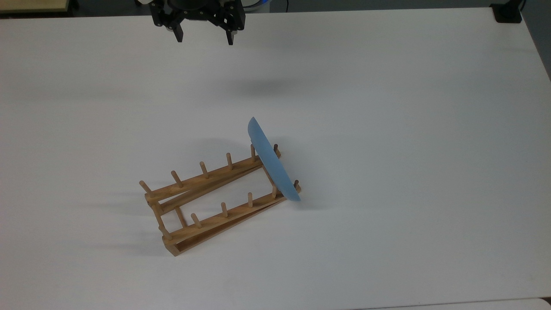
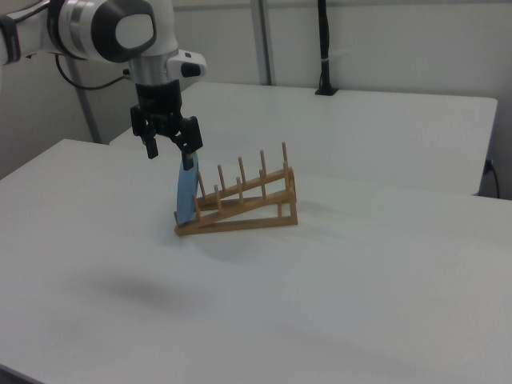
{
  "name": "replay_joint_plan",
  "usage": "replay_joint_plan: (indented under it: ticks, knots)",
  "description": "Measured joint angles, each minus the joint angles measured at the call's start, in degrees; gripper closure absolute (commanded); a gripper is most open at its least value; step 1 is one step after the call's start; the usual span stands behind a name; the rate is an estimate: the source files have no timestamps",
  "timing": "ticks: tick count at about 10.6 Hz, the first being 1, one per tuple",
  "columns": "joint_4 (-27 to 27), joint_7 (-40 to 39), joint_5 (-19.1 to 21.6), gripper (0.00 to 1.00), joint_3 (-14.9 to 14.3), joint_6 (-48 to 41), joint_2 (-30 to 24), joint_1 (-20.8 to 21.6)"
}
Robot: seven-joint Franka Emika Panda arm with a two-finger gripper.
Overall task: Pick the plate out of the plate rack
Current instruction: 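Move the open gripper down toward the rim of the blue plate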
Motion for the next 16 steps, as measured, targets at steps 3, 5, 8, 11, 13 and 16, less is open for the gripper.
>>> replay_joint_plan:
  ticks: [3, 5, 8, 11, 13, 16]
  knots:
    - [0.00, -0.01, 0.00, 0.00, 0.00, 0.00, -0.04, 0.04]
    - [0.00, -0.01, 0.00, 0.00, 0.00, 0.00, -0.04, 0.04]
    - [0.00, -0.01, -0.07, 0.00, 0.00, 0.00, -0.04, 0.13]
    - [0.00, -0.02, -0.07, 0.00, 0.00, 0.00, -0.04, 0.14]
    - [-0.03, -0.19, -0.07, 0.00, 0.04, 0.74, 0.22, 0.63]
    - [0.67, -0.19, -1.28, 0.00, -1.24, 1.98, 1.43, 6.16]
